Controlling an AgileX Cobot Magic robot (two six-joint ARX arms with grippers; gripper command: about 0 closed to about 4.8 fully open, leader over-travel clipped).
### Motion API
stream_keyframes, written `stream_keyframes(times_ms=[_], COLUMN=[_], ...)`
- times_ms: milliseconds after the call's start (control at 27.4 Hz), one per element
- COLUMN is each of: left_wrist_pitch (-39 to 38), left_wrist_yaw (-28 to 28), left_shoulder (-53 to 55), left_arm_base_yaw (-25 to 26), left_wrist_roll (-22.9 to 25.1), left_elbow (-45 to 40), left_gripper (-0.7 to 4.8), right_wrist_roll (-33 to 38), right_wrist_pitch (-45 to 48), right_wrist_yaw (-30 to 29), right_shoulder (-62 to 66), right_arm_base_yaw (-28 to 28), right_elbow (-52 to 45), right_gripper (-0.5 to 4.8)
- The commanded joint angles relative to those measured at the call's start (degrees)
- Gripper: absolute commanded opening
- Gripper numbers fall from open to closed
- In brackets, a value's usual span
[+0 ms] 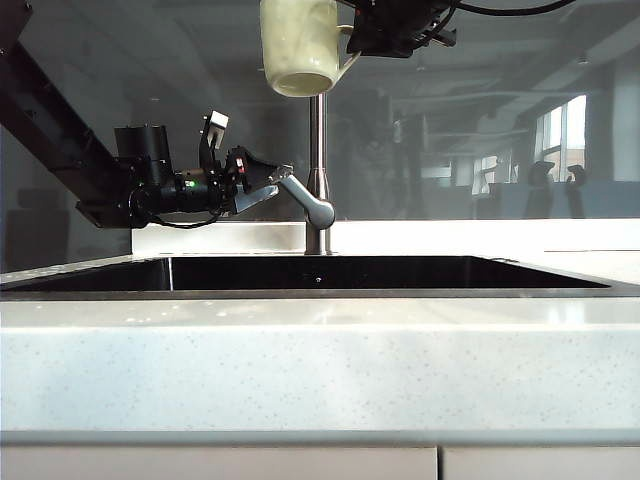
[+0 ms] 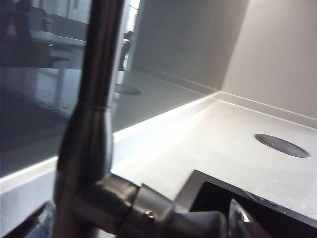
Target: Pick up the mug next to the sink, go to the faucet to get some water, pour the water into the sink, and finally put the mug back to its place.
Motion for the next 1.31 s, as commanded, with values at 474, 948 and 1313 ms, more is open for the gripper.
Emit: stream_keyframes(times_ms=[474,948,1313], left_wrist_pitch=[0.07,-2.71,0.24], left_wrist_yaw=[-1.07,-17.42,-8.5], left_shoulder=[-0.46,-0.48,-0.59], left_arm_base_yaw=[-0.09,-0.07,0.42], left_wrist_roll=[1.66,8.7,2.71], left_elbow=[0.24,0.24,0.24], left_gripper=[4.79,4.79,4.79], right_wrist_roll=[0.87,0.87,0.87], right_wrist_pitch=[4.48,4.44,4.42], right_wrist_yaw=[-0.09,-0.09,-0.09], right_shoulder=[-0.94,-0.98,-0.98], right_arm_base_yaw=[0.04,0.04,0.04], right_elbow=[0.96,0.96,0.96], right_gripper=[-0.06,-0.06,-0.06])
